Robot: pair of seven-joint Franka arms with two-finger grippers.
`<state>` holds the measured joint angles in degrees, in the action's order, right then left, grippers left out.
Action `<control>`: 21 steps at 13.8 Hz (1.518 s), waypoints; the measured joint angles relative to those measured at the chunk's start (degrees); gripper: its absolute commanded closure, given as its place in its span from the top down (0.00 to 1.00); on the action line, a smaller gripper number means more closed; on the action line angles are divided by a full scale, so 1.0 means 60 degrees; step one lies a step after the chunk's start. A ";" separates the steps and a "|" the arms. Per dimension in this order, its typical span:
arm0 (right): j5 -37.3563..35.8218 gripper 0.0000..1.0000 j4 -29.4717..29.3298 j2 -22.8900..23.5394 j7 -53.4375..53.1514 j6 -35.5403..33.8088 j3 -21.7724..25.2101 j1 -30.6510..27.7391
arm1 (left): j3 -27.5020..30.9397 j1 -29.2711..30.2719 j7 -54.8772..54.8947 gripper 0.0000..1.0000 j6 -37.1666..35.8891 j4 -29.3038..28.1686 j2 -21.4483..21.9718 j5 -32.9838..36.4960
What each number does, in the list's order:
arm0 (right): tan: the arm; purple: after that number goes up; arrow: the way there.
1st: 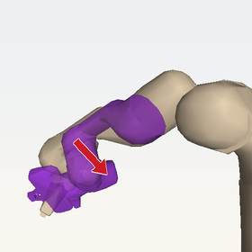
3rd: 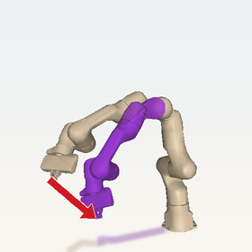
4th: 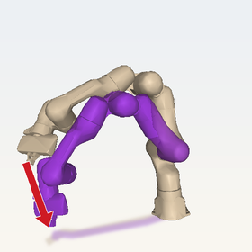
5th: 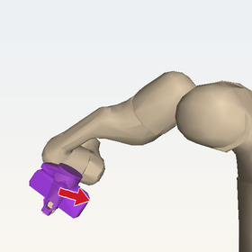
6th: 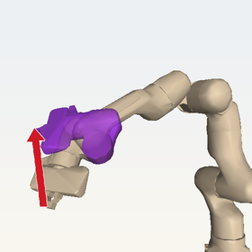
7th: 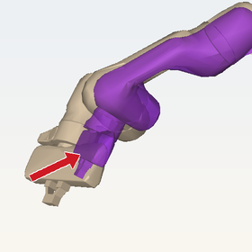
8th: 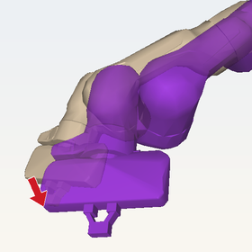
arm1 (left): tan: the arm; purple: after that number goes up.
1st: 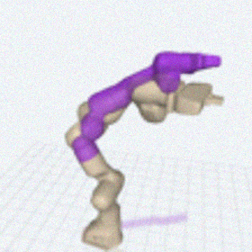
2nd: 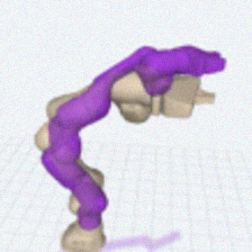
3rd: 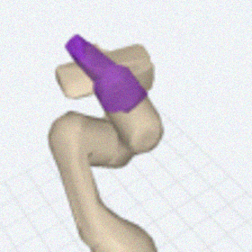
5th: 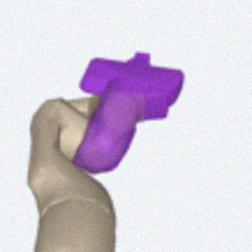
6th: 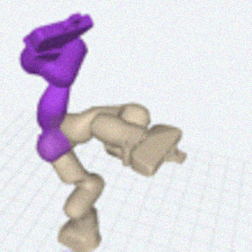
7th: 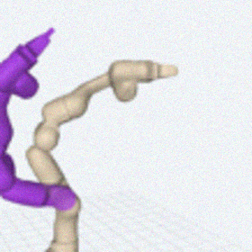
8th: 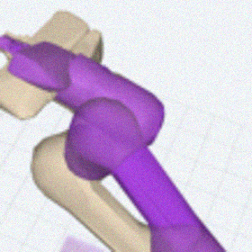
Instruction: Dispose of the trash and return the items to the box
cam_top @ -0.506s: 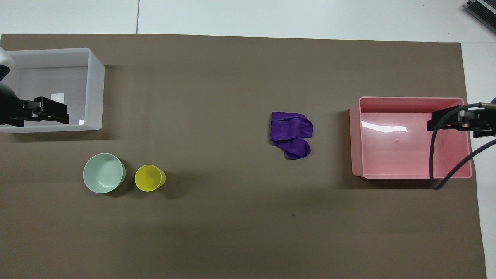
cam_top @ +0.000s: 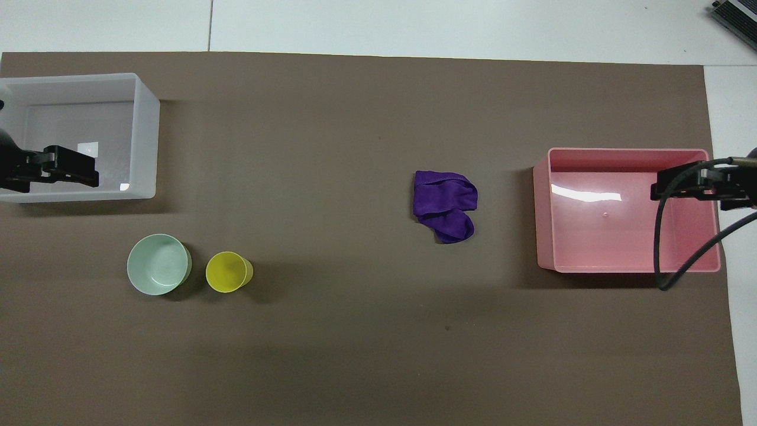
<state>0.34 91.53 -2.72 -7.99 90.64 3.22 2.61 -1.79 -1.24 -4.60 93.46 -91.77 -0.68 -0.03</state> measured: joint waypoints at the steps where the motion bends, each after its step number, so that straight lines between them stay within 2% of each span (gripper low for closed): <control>1: 0.0000 1.00 0.0000 0.0000 0.0000 0.0000 -0.0001 0.0000 | -0.0016 -0.0001 0.0002 1.00 -0.0005 -0.0002 0.0000 -0.0001; 7: 0.0000 1.00 0.0030 0.0000 0.0000 0.0088 -0.0017 0.0000 | -0.0020 0.0012 -0.0007 1.00 -0.1162 -0.0219 -0.0175 -0.0010; 12: 0.0000 1.00 0.0500 0.0008 0.0000 0.1044 -0.0121 0.0039 | -0.0007 0.0145 -0.0001 1.00 -0.1100 -0.1407 -0.0203 -0.0034; 15: 0.0000 1.00 0.0949 0.0303 0.0001 0.2098 -0.0161 0.0412 | 0.0015 0.0488 0.0341 1.00 0.0156 -0.2767 0.0105 -0.0096; 18: 0.0000 1.00 0.1343 0.1101 -0.0438 0.3483 -0.0179 0.1205 | 0.0023 0.0729 0.0675 1.00 0.1754 -0.4495 0.0454 -0.0136; 21: 0.0003 1.00 0.1937 0.1911 -0.1305 0.5069 -0.0196 0.1978 | 0.0020 0.0871 0.0777 1.00 0.3169 -0.5710 0.0368 -0.0187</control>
<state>0.36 103.15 8.74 -15.81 121.06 2.04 14.48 -1.66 3.98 0.06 112.48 -126.03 1.53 -1.15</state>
